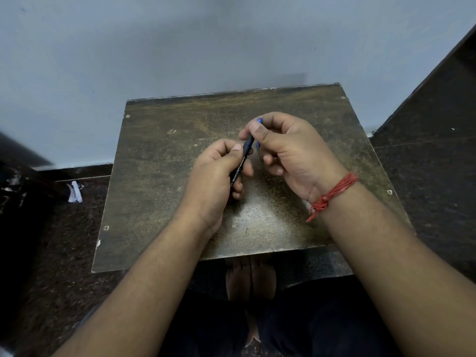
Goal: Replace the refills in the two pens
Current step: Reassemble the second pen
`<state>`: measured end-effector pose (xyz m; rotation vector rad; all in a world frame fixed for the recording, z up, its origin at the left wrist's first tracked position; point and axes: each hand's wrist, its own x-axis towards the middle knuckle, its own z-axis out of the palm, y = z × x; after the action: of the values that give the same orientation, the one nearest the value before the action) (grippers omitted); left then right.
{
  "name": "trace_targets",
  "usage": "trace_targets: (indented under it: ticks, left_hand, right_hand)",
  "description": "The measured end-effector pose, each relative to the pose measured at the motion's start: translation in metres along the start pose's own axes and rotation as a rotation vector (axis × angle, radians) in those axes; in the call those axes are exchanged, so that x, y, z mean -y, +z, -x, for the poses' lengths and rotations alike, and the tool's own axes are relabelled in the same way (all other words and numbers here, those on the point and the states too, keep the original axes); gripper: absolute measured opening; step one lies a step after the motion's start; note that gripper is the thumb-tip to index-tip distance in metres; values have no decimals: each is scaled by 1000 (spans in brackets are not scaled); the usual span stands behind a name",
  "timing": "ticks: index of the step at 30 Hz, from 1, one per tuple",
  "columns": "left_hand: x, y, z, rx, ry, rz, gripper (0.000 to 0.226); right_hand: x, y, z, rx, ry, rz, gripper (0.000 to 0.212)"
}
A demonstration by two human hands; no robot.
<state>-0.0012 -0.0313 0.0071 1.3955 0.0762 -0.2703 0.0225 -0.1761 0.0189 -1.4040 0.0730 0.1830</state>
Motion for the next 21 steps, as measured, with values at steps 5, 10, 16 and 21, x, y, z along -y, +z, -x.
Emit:
trace_targets:
  ticks: [5, 10, 16, 21]
  left_hand:
    - [-1, 2, 1, 24, -1, 11, 17]
    - [0, -1, 0, 11, -2, 15, 16]
    - [1, 2, 0, 16, 5, 6, 16]
    - [0, 2, 1, 9, -1, 12, 16]
  right_hand:
    - [-1, 2, 0, -62, 17, 45, 27]
    - [2, 0, 2, -20, -6, -2, 13]
    - [3, 2, 2, -62, 21, 60, 18]
    - [2, 4, 3, -74, 8, 91, 23]
